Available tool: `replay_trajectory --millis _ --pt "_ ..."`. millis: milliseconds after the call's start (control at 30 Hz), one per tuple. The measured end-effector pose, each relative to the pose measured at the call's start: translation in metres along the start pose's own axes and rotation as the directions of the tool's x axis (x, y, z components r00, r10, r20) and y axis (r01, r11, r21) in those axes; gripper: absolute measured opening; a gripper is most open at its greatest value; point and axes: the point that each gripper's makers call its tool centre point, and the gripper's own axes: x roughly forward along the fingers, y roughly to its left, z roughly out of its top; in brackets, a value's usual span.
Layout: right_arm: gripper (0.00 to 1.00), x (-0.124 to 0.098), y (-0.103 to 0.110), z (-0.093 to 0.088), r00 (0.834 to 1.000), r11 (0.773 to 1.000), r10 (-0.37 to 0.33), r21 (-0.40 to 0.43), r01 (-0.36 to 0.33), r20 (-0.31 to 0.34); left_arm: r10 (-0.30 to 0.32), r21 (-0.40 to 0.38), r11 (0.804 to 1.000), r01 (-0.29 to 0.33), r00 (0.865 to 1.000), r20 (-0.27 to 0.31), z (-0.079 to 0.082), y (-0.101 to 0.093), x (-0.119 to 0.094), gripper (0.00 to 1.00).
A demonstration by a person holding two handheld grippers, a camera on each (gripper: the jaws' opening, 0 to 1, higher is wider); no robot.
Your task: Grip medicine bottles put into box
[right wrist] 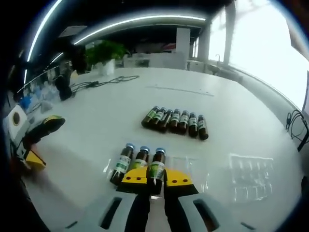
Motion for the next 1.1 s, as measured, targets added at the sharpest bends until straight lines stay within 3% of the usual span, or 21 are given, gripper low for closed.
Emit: replay_trajectory --millis 400,1100 --pt "0.08 -0.005 0.000 0.009 1.000 1.000 0.005 0.007 -0.006 0.027 0.002 0.002 1.000 -0.002 1.000 -0.001 0.000 0.000 0.000 0.48" --pt "0.08 -0.002 -0.031 0.047 0.996 0.999 -0.038 -0.013 0.040 0.081 0.005 0.001 1.000 -0.005 1.000 -0.007 0.000 -0.001 0.000 0.48"
